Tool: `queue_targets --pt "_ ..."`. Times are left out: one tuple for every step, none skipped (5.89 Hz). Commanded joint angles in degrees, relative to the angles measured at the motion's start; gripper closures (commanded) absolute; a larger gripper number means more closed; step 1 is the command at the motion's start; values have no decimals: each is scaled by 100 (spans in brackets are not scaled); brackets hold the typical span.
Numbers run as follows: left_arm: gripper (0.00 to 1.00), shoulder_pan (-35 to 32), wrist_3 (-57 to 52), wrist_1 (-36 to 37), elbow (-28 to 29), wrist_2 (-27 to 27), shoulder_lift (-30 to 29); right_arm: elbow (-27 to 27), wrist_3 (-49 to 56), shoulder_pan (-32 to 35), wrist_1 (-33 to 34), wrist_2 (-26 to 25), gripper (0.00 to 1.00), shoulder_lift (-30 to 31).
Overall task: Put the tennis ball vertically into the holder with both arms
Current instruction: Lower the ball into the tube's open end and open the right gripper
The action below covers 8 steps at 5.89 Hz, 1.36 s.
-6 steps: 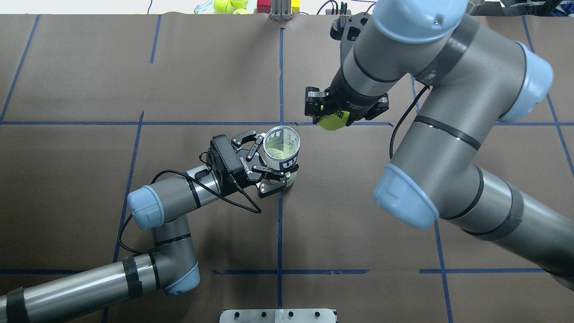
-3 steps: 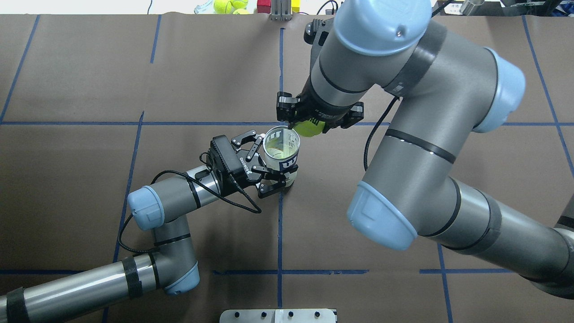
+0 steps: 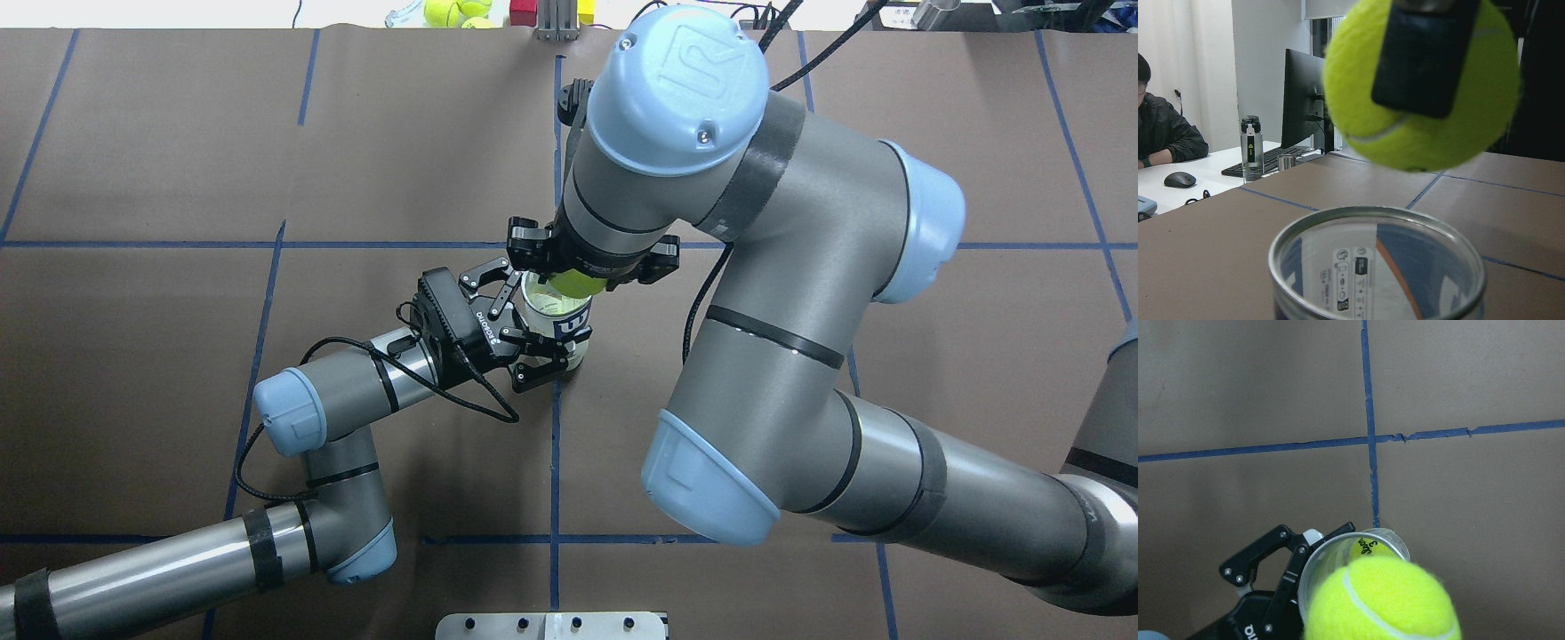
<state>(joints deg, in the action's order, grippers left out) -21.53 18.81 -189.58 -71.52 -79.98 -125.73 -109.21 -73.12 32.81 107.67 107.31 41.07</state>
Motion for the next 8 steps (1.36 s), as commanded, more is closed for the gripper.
queue_targets --pt "10 0 0 0 -3 0 -13 119 -62 -82 0 -113 82 -91" --pt "10 0 9 0 -3 0 -22 137 -62 -82 0 -131 80 -125" --pt "10 9 9 0 -3 0 -22 293 -62 -82 0 -131 67 -222" --pt "10 9 9 0 -3 0 -22 330 -62 -82 0 -131 30 -231" --pt "10 9 9 0 -3 0 -22 330 -62 -82 9 -131 4 -231" --pt "10 9 9 0 -3 0 -22 330 -62 -82 0 -131 2 -231" --pt "10 0 9 0 -3 0 -13 330 -62 -91 9 -131 2 -223" --pt "10 9 9 0 -3 0 -13 330 -62 -91 0 -131 2 -223"
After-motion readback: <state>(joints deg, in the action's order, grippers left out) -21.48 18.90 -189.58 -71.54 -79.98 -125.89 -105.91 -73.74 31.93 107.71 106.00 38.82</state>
